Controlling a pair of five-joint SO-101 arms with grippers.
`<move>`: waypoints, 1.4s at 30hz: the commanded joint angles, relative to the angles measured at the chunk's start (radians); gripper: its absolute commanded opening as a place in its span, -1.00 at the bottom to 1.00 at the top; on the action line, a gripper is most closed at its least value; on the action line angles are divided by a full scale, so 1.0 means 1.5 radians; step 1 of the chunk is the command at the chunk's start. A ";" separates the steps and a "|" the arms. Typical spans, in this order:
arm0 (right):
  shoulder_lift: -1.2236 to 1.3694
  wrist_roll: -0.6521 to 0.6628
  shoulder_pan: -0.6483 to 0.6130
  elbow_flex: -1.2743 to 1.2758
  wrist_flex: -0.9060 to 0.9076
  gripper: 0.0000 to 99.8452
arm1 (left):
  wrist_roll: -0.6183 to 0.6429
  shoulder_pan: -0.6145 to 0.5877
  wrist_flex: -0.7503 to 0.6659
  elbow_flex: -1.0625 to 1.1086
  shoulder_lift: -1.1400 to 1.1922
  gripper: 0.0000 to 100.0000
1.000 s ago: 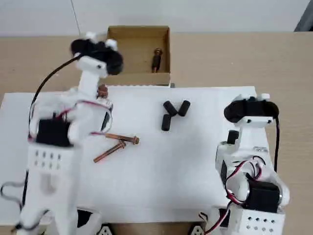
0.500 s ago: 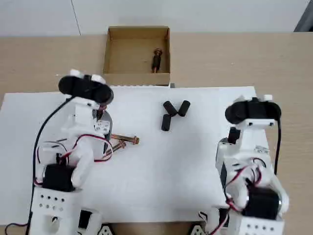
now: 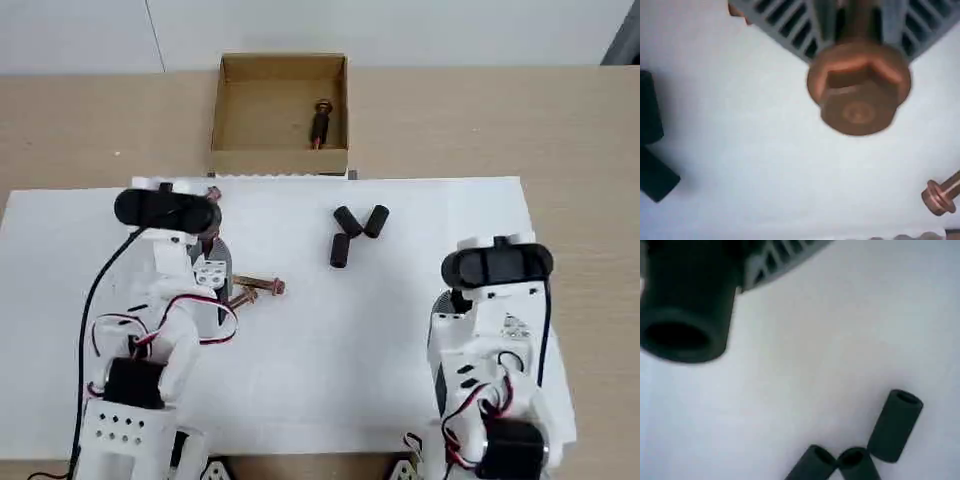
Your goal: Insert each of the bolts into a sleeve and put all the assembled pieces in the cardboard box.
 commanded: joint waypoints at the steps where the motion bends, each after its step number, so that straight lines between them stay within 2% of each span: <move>1: -0.085 0.002 -0.005 0.052 -0.059 -1.00 | 0.017 0.006 -0.078 0.038 -0.041 -0.99; 8: -0.093 -0.034 -0.086 0.104 -0.125 -1.00 | 0.052 0.006 -0.179 0.128 -0.130 -0.99; 21: -0.098 -0.037 -0.345 0.282 -0.405 -1.00 | 0.283 0.007 -0.183 0.249 -0.336 -0.99; 24: -0.098 -0.035 -0.396 0.303 -0.417 -1.00 | 0.291 0.009 -0.183 0.266 -0.400 -0.99; 27: -0.098 -0.002 -0.440 0.323 -0.417 -1.00 | 0.293 0.035 -0.183 0.267 -0.401 -0.99; 32: -0.098 0.039 -0.484 0.340 -0.418 -1.00 | 0.353 0.091 -0.183 0.266 -0.399 -0.99; 42: -0.098 0.102 -0.486 0.345 -0.418 -1.00 | 0.388 0.158 -0.183 0.225 -0.399 -0.99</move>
